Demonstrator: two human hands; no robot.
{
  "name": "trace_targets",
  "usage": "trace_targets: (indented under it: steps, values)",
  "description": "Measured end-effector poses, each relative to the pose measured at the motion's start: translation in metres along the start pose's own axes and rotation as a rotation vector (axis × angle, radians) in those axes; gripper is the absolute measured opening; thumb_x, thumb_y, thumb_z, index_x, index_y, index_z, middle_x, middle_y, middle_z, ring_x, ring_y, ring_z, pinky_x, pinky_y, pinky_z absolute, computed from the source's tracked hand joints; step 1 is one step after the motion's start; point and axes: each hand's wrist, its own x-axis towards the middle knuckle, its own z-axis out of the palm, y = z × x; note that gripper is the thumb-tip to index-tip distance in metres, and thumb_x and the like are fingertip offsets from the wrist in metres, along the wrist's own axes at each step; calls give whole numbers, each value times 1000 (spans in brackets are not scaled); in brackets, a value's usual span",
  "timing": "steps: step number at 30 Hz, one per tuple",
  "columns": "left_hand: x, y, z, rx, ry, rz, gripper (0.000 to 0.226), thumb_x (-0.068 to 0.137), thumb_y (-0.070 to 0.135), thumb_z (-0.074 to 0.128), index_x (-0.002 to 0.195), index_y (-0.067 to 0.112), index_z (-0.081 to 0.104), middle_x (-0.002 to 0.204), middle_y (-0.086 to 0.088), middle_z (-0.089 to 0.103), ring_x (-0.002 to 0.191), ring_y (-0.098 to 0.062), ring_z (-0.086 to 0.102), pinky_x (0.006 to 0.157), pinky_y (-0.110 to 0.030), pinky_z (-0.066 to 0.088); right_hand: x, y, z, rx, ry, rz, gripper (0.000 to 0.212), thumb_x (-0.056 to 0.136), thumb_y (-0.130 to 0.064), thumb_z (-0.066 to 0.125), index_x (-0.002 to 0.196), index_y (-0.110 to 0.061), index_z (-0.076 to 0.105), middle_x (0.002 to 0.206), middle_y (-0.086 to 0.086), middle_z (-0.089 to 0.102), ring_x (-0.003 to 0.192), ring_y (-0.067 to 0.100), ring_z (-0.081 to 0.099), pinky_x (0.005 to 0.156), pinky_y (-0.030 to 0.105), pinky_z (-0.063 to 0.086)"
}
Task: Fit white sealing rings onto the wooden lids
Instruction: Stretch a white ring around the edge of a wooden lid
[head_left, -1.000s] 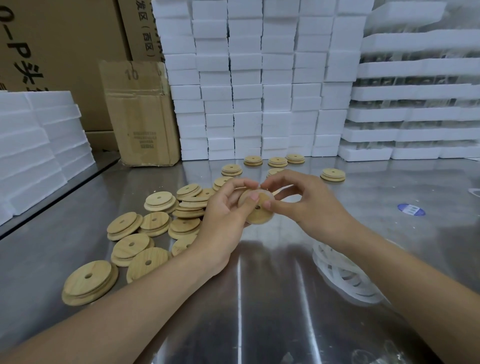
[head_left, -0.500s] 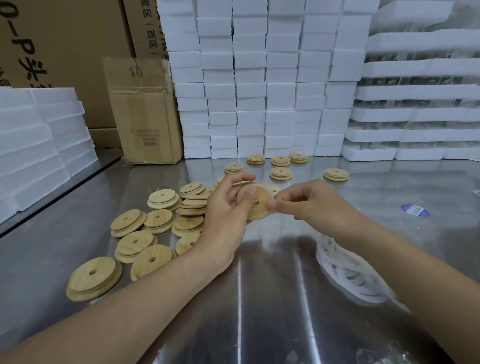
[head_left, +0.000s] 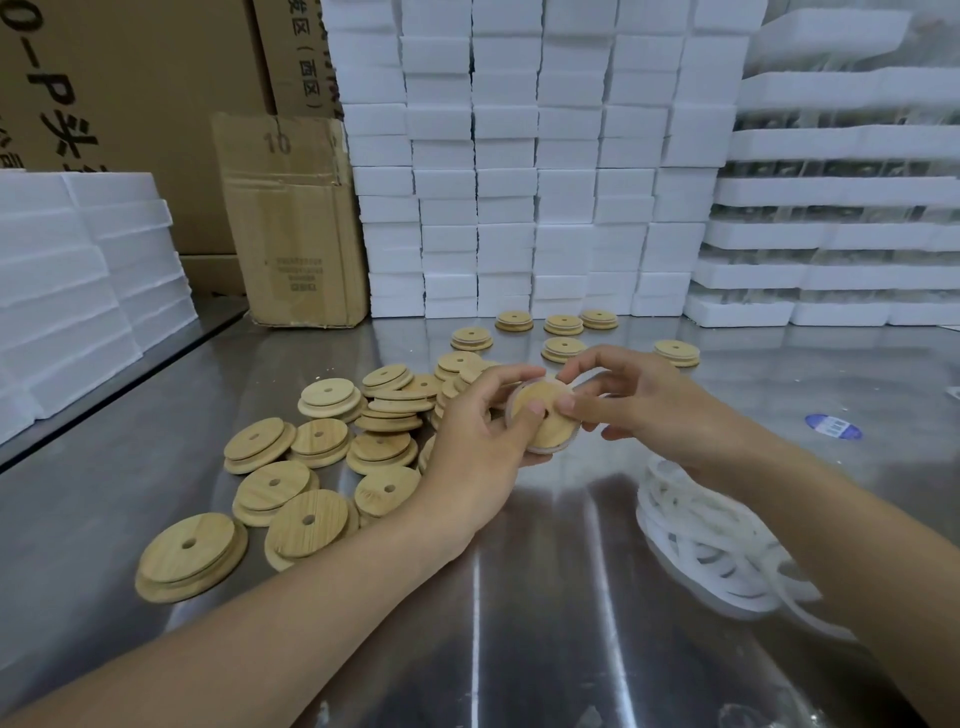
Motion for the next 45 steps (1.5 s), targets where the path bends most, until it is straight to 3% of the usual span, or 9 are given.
trace_targets:
  steps: [6, 15, 19, 24, 31, 34, 36, 38, 45]
  values:
    - [-3, 2, 1, 110, 37, -8, 23, 105, 11, 63, 123, 24, 72, 124, 10, 67, 101, -4, 72, 93, -36, 63, 10, 22, -45, -96, 251, 177, 13, 88, -30, 83, 98, -23, 77, 79, -2, 79, 64, 4, 67, 70, 26, 50]
    - [-8, 7, 2, 163, 3, -22, 20, 107, 15, 60, 116, 27, 73, 119, 9, 71, 102, -10, 67, 74, -22, 59, 12, 66, -79, -641, 467, 455, 32, 93, -52, 71, 88, -21, 67, 82, 3, 70, 76, 20, 63, 70, 36, 49]
    - [-9, 9, 2, 180, 18, -23, 20, 107, 16, 59, 115, 26, 74, 123, 0, 68, 100, -9, 66, 71, -20, 57, 13, 64, -75, -448, 507, 391, 18, 94, -36, 74, 103, -21, 70, 87, 3, 74, 76, 18, 70, 69, 33, 48]
    - [-10, 11, 3, 189, 16, -25, 19, 107, 17, 58, 114, 25, 74, 127, -2, 66, 103, -11, 67, 69, -19, 55, 12, 48, -70, -52, 358, 325, 48, 102, -21, 64, 145, -37, 52, 119, -2, 72, 90, 12, 78, 78, 30, 47]
    - [-8, 8, 3, 246, -14, -23, 19, 106, 14, 60, 108, 23, 76, 122, 2, 68, 101, -19, 68, 73, -24, 56, 11, 41, -63, -152, 291, 287, 29, 96, -21, 74, 124, -27, 68, 115, 2, 75, 97, 15, 74, 76, 27, 48]
    - [-9, 11, -2, 457, -120, 181, 17, 104, 14, 62, 106, 23, 76, 108, 14, 68, 95, -3, 66, 80, -20, 50, 8, 37, -73, -286, 210, 294, 11, 94, -24, 76, 105, -28, 78, 107, 0, 78, 96, 15, 73, 77, 29, 49]
    - [-7, 17, -12, 829, -192, 423, 16, 105, 26, 58, 111, 33, 71, 104, 19, 66, 96, 6, 61, 76, -14, 44, 5, 34, -81, -362, 103, 317, 6, 92, -29, 79, 98, -30, 82, 104, -5, 79, 99, 16, 71, 80, 31, 50]
    - [-4, 27, -23, 1220, -227, 580, 19, 104, 38, 50, 114, 39, 65, 105, 18, 66, 99, 0, 61, 76, -26, 49, 1, 31, -85, -433, -28, 339, 6, 90, -33, 81, 96, -34, 83, 102, -7, 79, 101, 16, 69, 84, 32, 51]
    - [7, 44, -60, 1632, -262, 176, 39, 89, 66, 49, 113, 41, 66, 111, 14, 68, 104, -17, 63, 74, -35, 46, 2, 29, -79, -617, -256, 324, 3, 87, -31, 83, 86, -30, 81, 94, -1, 80, 88, 27, 72, 87, 39, 57]
